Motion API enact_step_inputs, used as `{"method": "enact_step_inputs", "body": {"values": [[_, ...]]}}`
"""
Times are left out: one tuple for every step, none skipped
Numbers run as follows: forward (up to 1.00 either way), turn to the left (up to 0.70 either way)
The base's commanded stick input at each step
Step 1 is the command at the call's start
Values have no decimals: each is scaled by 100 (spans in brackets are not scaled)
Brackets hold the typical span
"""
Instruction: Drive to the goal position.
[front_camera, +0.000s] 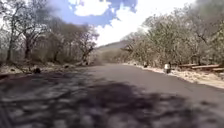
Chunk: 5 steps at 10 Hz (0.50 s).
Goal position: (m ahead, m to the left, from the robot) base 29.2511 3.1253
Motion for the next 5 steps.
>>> {"method": "enact_step_inputs", "body": {"values": [[70,0],[70,0],[70,0],[70,0],[70,0]]}}
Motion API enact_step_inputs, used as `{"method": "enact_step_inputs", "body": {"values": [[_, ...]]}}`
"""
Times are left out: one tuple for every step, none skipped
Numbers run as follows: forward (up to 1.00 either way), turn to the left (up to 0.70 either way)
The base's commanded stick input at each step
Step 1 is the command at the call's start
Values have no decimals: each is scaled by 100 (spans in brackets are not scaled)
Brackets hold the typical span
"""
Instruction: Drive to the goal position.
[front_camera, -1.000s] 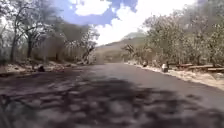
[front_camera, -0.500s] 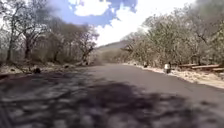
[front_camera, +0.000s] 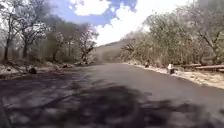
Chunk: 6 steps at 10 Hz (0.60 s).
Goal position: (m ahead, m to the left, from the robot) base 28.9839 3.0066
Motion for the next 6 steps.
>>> {"method": "enact_step_inputs", "body": {"values": [[70,0],[70,0],[70,0],[70,0],[70,0],[70,0]]}}
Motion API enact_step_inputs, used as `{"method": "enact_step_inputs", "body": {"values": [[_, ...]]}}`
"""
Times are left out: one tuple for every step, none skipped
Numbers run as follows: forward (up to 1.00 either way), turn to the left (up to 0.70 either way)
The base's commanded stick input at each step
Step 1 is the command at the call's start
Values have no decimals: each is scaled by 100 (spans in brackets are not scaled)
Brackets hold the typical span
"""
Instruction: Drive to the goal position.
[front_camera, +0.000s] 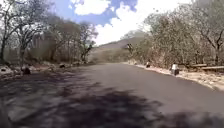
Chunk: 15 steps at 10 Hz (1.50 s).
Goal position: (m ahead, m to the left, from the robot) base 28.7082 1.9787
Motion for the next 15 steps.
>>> {"method": "enact_step_inputs", "body": {"values": [[70,0],[70,0],[70,0],[70,0],[70,0],[70,0],[70,0],[70,0],[70,0],[70,0],[70,0],[70,0],[70,0],[70,0],[70,0]]}}
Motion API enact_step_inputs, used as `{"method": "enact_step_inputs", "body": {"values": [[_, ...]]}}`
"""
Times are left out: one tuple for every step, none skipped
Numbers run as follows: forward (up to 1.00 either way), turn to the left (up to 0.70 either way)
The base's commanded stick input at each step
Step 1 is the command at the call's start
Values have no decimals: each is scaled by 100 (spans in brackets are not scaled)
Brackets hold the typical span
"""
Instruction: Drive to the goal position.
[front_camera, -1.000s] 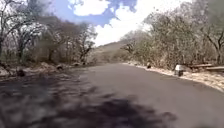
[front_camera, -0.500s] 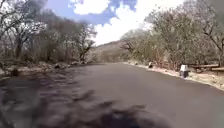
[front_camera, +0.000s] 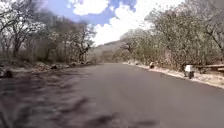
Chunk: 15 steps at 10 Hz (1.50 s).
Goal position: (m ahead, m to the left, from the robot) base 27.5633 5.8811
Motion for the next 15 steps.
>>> {"method": "enact_step_inputs", "body": {"values": [[70,0],[70,0],[70,0],[70,0],[70,0],[70,0],[70,0],[70,0],[70,0],[70,0],[70,0],[70,0],[70,0],[70,0],[70,0]]}}
